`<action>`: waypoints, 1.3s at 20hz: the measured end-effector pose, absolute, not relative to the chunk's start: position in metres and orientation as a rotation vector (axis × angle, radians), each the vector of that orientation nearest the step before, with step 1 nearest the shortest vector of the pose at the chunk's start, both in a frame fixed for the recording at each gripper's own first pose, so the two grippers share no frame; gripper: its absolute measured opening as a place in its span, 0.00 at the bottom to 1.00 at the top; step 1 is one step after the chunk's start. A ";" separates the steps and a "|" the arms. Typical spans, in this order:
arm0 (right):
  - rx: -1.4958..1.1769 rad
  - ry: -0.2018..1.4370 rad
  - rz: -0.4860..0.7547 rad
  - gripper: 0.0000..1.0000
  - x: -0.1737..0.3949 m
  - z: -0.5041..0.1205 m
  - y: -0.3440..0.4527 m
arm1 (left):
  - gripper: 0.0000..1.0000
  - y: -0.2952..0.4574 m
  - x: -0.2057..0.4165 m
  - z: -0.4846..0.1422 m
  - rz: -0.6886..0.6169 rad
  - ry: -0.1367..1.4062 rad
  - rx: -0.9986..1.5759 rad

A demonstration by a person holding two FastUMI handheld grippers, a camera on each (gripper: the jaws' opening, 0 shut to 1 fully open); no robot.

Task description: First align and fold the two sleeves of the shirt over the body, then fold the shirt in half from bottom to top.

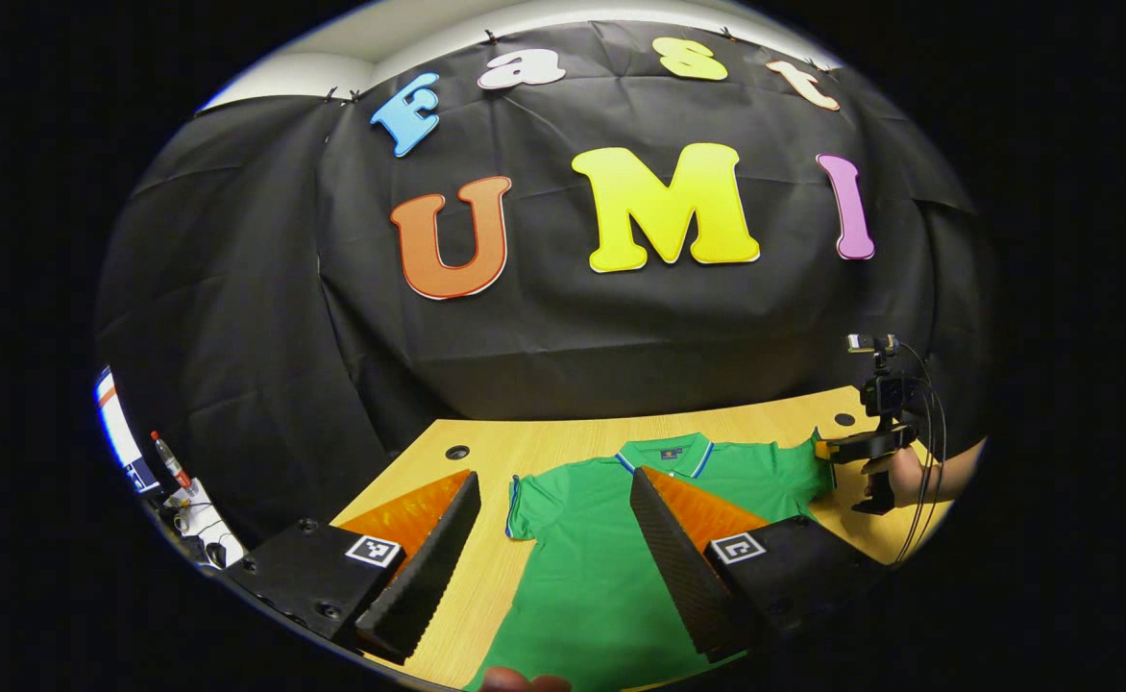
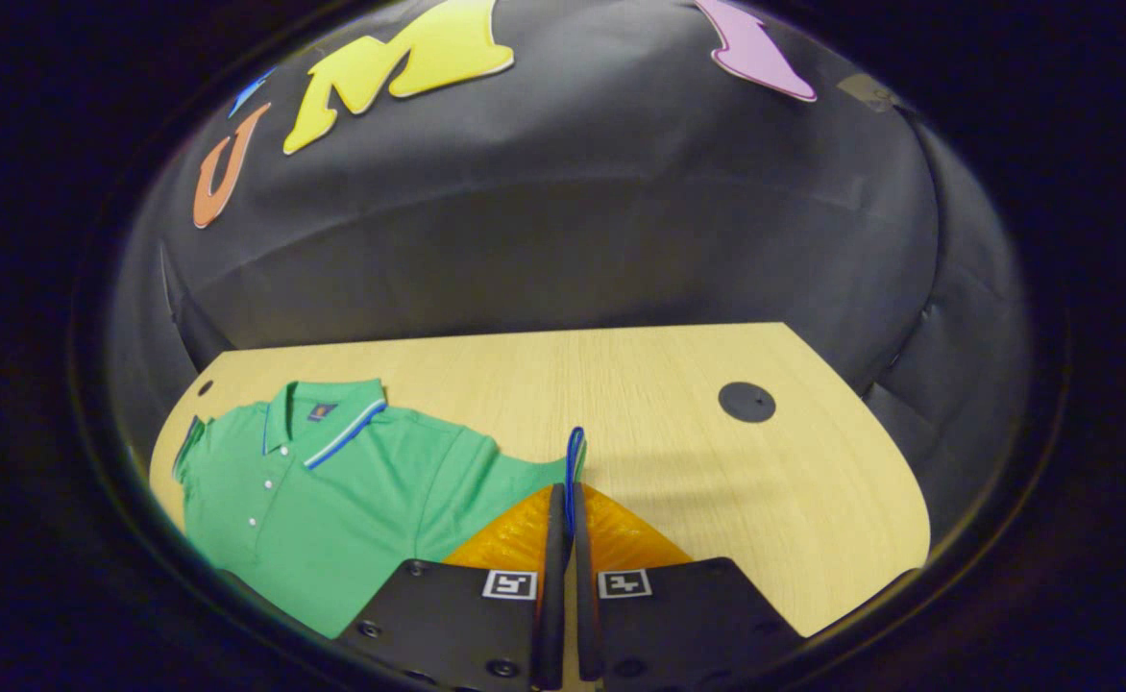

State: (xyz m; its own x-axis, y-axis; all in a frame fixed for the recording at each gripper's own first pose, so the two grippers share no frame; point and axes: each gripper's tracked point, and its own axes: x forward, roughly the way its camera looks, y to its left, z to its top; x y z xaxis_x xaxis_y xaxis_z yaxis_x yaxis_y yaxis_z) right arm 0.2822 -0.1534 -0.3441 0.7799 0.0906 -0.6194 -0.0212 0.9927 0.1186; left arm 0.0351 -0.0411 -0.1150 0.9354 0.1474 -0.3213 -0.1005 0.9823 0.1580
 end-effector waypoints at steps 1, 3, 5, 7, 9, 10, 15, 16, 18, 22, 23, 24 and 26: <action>0.110 0.661 0.062 0.08 0.283 -0.334 -0.149 | 1.00 -0.040 0.034 -0.114 0.130 0.334 0.137; 0.106 0.632 0.071 0.08 0.284 -0.313 -0.137 | 1.00 -0.035 0.031 -0.112 0.137 0.325 0.127; 0.094 0.633 0.082 0.05 0.282 -0.299 -0.118 | 1.00 -0.029 0.028 -0.110 0.151 0.322 0.114; 0.091 0.637 0.094 0.08 0.284 -0.288 -0.094 | 1.00 -0.018 0.023 -0.107 0.172 0.315 0.100; 0.071 0.635 0.118 0.08 0.284 -0.281 -0.069 | 1.00 -0.005 0.016 -0.105 0.199 0.310 0.084; 0.063 0.636 0.133 0.08 0.283 -0.278 -0.055 | 1.00 0.002 0.013 -0.104 0.215 0.308 0.076; 0.012 0.660 0.179 0.08 0.281 -0.290 0.001 | 1.00 0.042 -0.010 -0.105 0.296 0.317 0.058; 0.008 0.674 0.196 0.08 0.279 -0.297 0.012 | 1.00 0.050 -0.014 -0.105 0.308 0.318 0.061; 0.013 0.698 0.252 0.12 0.274 -0.302 0.034 | 1.00 0.063 -0.020 -0.105 0.324 0.325 0.062; -0.022 0.623 0.268 0.74 0.268 -0.269 0.040 | 1.00 0.074 -0.020 -0.109 0.297 0.333 0.047; -0.036 0.605 0.266 0.89 0.265 -0.259 0.036 | 1.00 0.071 -0.018 -0.110 0.278 0.331 0.039; -0.042 0.586 0.261 0.98 0.261 -0.249 0.034 | 1.00 0.067 -0.015 -0.109 0.257 0.324 0.031; -0.040 0.553 0.236 0.97 0.249 -0.225 0.023 | 1.00 0.061 -0.010 -0.109 0.212 0.312 0.020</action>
